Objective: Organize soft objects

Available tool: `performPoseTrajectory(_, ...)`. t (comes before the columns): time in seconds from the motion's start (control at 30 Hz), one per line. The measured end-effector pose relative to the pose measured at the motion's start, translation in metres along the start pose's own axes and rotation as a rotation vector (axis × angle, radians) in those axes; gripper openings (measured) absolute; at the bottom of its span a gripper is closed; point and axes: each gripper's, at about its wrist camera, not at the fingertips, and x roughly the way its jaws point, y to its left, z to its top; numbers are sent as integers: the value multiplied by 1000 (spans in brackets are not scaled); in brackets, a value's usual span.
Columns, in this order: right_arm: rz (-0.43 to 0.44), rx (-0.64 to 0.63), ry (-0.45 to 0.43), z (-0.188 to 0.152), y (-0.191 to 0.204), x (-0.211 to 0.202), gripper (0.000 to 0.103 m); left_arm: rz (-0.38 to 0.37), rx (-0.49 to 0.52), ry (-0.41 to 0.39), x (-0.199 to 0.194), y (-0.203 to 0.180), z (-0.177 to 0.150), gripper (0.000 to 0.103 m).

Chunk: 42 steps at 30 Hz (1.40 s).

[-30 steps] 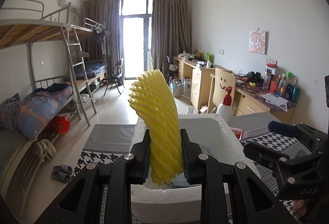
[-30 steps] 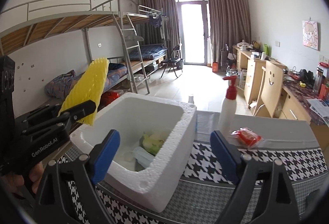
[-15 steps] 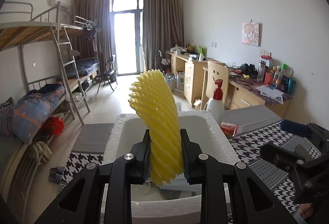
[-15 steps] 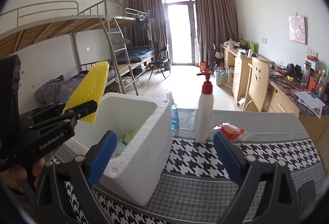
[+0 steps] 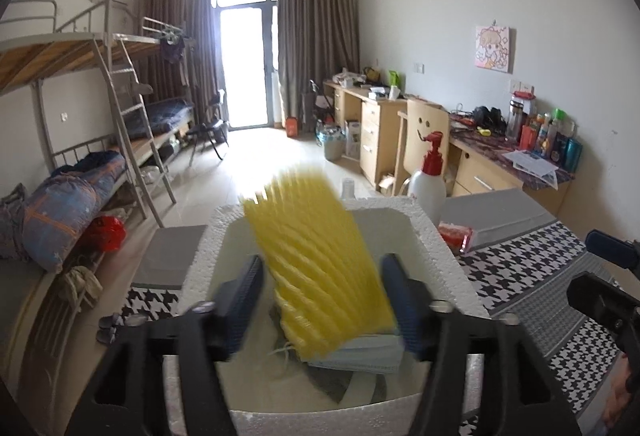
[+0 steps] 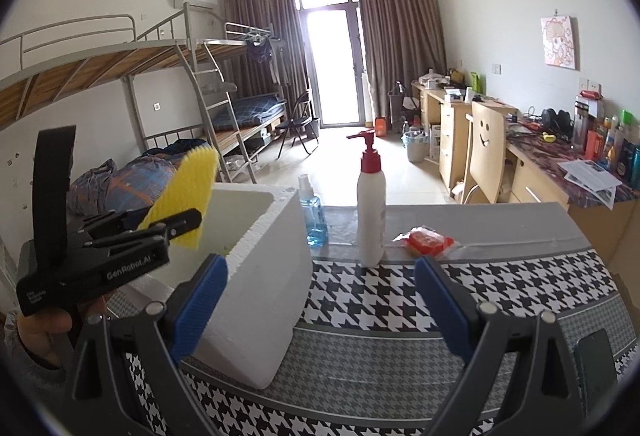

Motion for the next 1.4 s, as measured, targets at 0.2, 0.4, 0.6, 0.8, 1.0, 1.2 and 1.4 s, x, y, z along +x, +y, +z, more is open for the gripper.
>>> performPoseTrajectory(0.2,0,-3,-11,-1,1,-4,96,19,-8,-45,-13,1,1,94)
performPoseTrajectory(0.4,0,-18,-32,-1,6,-13,96,34,-15,-88,-26,-1,2,102)
performPoseTrajectory(0.6,-10,-31,-43,0,9,-21,96,35,-18,-110,-37,-2,0,102)
performPoseTrajectory(0.8,-9,-37,-54,0,14,-30,96,44,-6,-147,-53,-3,-5,102)
performPoseTrajectory(1.0,-4,-38,-70,-2,17,-41,96,41,-21,-189,-74,-5,-10,102)
performPoseTrajectory(1.2,-19,-48,-99,-4,20,-59,97,33,-2,-213,-89,-14,-15,102)
performPoseTrajectory(1.4,-34,-64,-119,-7,26,-72,98,20,2,-224,-104,-17,-25,102)
